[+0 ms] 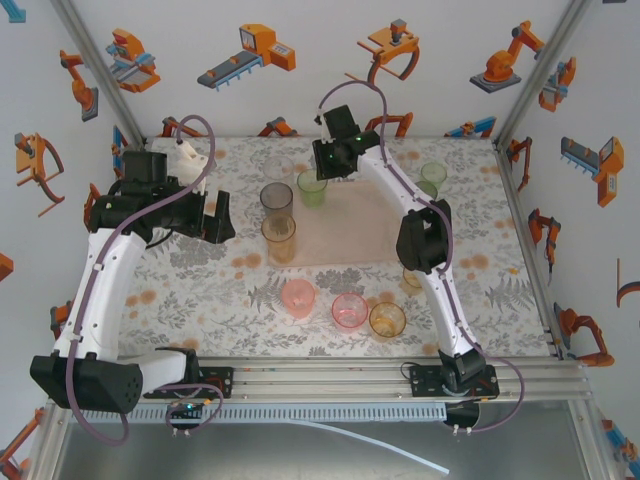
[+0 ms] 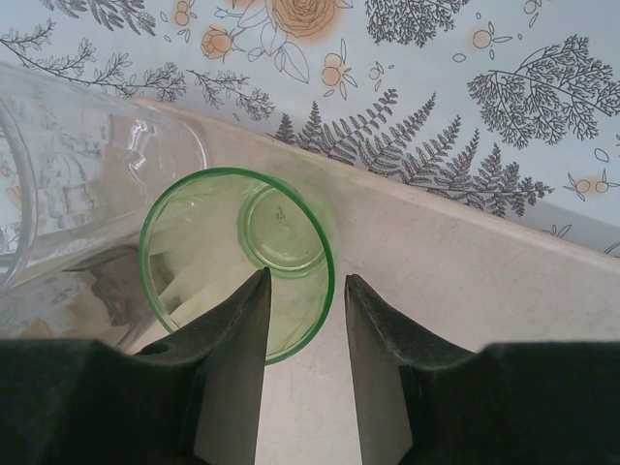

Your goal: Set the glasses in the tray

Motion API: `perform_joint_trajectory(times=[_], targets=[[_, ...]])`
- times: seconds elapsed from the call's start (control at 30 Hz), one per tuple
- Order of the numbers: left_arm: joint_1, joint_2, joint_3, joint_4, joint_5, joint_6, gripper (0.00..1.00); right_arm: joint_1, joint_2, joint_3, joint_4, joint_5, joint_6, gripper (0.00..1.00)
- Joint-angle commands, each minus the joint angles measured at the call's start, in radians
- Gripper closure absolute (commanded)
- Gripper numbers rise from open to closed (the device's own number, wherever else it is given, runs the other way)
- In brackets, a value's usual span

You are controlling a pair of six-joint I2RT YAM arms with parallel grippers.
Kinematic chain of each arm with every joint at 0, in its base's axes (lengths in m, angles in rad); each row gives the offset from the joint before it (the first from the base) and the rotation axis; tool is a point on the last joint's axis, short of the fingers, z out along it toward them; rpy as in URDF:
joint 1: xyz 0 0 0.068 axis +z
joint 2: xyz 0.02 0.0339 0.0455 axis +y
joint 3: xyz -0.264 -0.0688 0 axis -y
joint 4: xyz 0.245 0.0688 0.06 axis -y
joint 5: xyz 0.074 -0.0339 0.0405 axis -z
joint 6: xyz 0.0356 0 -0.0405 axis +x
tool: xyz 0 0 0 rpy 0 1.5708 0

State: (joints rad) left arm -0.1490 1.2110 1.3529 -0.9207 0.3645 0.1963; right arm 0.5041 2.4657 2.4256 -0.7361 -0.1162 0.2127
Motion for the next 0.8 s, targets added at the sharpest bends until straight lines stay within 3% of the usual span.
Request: perform_joint_trajectory(times=[0.0,0.4,0.6,0.77], targets=[[0.006,-0.003,0.012,0.005,0.026,-0.005,0.03,-0.007,-0.013,0.038,-0.003,-0.007,0.01,0.61],[0.006,-0.02,0.008,0.0,0.009,0.002,0.03,-0.009,-0.141,0.011,-0.06,0.037,-0.035,0.58],[0.01,-0.032,-0.006,0.007,-0.001,-0.001,0.03,-0.009,-0.311,-0.169,-0.05,0.062,-0.036,0.58],[0.01,-0.042,-0.018,0.014,0.008,-0.005,0.03,-0.009,-0.505,-0.428,-0.008,0.081,-0.019,0.58]])
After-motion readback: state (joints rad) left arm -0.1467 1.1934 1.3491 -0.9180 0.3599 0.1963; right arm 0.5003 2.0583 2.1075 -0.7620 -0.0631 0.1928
